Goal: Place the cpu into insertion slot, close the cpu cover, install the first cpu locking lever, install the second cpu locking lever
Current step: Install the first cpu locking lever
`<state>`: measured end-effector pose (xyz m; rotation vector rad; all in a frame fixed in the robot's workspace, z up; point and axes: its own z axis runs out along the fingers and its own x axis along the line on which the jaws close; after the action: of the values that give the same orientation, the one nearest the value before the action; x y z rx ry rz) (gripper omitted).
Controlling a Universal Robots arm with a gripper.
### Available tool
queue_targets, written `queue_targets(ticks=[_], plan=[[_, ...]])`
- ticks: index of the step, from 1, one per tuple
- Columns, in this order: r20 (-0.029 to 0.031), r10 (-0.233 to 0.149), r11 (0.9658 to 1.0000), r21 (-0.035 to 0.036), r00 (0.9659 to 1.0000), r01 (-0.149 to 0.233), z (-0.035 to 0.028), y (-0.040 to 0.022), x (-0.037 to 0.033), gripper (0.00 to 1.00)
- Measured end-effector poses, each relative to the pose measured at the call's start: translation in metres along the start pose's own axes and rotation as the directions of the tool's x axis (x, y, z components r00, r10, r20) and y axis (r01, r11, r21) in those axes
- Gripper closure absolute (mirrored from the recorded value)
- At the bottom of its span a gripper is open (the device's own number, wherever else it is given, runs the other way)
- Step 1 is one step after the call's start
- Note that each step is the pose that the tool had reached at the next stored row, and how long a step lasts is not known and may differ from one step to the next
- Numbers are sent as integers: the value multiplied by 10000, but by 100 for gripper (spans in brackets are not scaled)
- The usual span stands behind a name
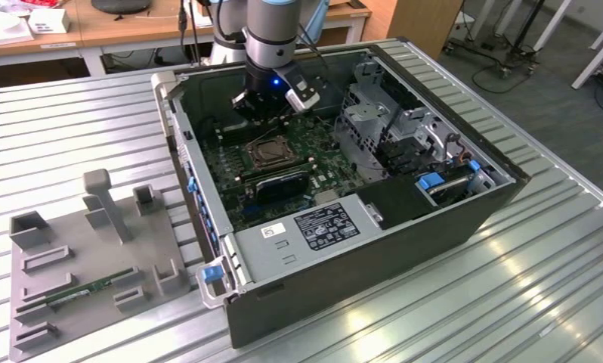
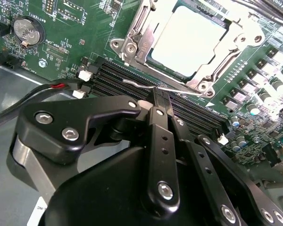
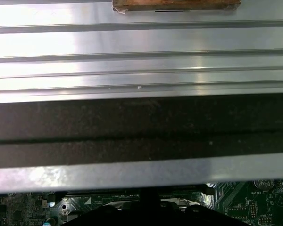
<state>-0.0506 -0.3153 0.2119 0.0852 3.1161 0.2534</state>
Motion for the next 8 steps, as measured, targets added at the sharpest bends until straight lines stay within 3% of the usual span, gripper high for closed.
queue_targets(ticks=[8], plan=[[1, 0, 10000, -2, 10000, 0, 6, 0, -14, 89]])
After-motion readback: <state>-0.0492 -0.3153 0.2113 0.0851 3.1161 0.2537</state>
